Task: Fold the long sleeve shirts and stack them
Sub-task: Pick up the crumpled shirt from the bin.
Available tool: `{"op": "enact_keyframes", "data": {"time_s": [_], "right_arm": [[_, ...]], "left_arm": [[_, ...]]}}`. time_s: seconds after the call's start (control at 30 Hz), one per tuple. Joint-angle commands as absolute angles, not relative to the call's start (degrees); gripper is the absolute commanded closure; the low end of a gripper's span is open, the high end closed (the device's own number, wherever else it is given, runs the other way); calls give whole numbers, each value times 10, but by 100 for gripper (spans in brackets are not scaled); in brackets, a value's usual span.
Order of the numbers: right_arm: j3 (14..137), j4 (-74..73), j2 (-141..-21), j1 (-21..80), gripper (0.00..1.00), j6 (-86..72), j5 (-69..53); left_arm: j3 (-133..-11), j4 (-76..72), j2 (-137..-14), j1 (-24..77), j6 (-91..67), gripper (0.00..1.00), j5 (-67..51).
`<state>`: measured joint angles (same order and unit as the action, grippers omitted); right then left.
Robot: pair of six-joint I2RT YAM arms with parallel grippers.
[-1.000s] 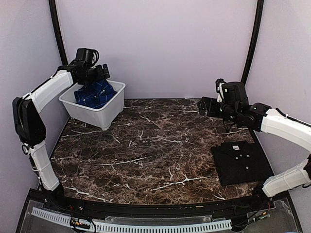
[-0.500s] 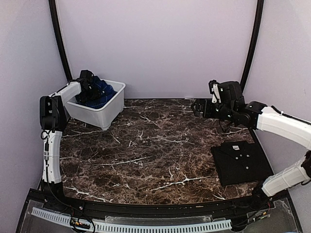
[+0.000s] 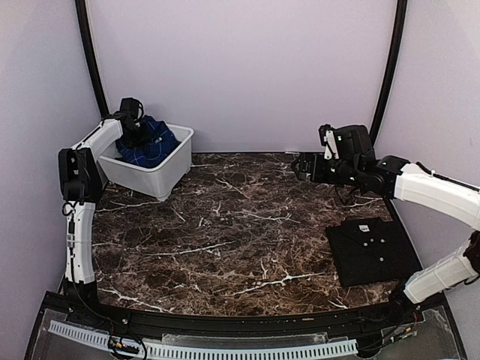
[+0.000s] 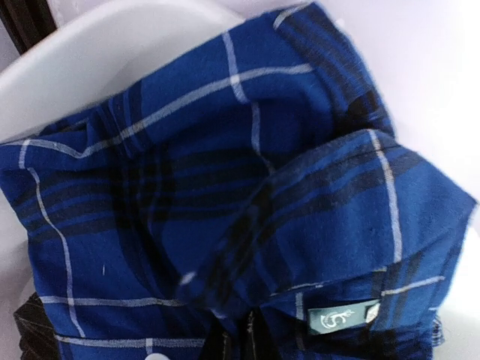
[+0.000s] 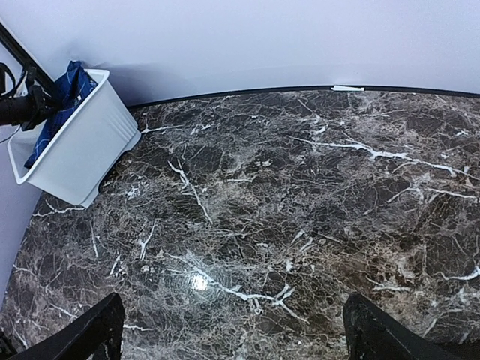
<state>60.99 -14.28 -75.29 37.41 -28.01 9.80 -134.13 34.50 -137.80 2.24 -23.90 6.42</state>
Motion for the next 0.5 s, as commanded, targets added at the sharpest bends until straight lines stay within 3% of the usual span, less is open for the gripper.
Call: {"op": "enact_keyframes", "data": {"time_s": [0.0,0.27,0.47], "right_arm": [[629,-127,-761,380,1,-283,94],[647,-124,-765,379,1,-266,109],[636,-115,-740,380,1,-253,146]], "left_arm": [[-1360,305,-1245,51,-204,100,39],[-1340,254,-1128,133,-166,100,-25],[-1247,190,-1038,249,-155,100,-106]]}}
